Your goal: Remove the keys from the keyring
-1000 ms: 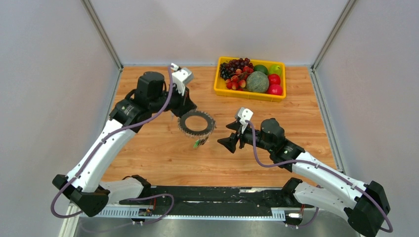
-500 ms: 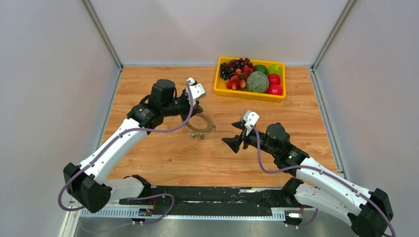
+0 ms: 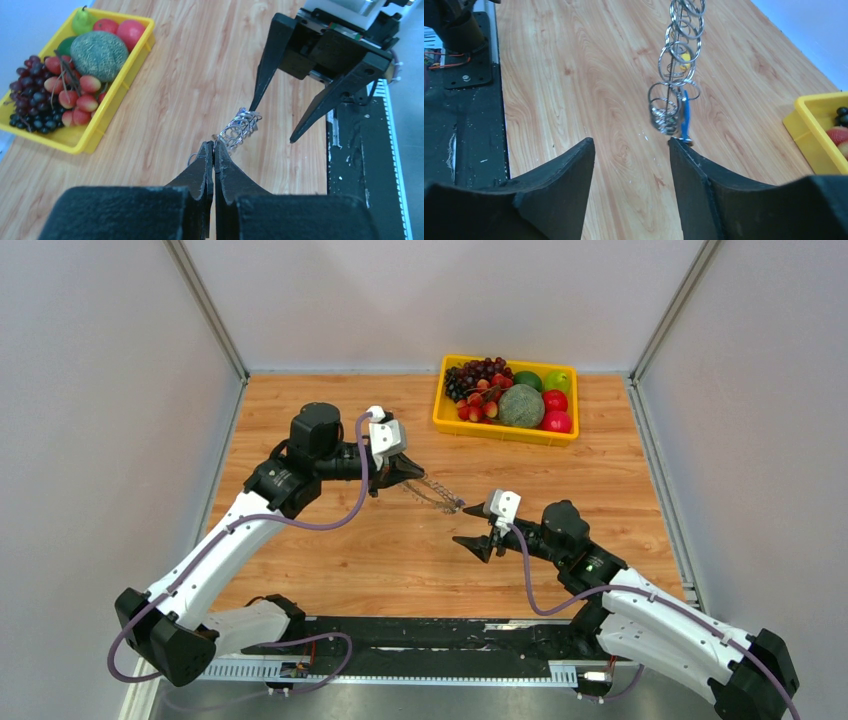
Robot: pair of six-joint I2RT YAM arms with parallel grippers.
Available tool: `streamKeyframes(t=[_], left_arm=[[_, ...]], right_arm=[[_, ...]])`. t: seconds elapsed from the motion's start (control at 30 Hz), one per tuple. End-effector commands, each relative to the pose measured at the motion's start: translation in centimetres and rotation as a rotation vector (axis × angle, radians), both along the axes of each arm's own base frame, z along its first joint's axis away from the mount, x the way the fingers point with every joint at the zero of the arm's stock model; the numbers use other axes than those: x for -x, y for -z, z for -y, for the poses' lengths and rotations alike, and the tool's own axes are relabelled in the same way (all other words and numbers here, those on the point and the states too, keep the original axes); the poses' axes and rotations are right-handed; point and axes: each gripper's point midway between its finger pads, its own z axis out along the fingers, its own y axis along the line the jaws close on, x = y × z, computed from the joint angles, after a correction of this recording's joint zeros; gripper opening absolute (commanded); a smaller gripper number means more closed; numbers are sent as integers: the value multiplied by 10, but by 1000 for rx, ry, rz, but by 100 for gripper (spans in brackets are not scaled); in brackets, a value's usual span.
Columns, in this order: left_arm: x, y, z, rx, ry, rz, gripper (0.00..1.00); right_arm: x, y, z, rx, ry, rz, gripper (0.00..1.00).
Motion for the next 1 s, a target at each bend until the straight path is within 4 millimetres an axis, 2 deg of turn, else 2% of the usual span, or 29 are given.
streamKeyframes(t=[0.0, 0.17, 0.33, 0.53, 0.6, 0.73, 0.87, 0.97], left_arm=[[25, -29, 6, 94, 152, 100, 0], [32, -31, 7, 109, 184, 96, 0], [34, -31, 7, 111, 196, 100, 0], [41, -29, 9, 129, 245, 93, 0], [44, -25, 10, 136, 269, 88, 0], [54, -20, 12, 158, 334, 115, 0], [60, -15, 14, 160, 361, 147, 0], [63, -13, 15, 157, 370, 153, 0]], right_arm=[[14, -23, -11, -73, -115, 109, 58], [29, -28, -19, -107, -212, 122, 55], [30, -30, -20, -103, -206, 128, 55], [52, -40, -27, -151, -336, 126, 61], [55, -45, -30, -181, -352, 101, 68], [43, -55, -36, -229, -285, -12, 85], [22, -68, -49, -243, -198, -181, 84], [10, -67, -57, -233, -145, -291, 84]])
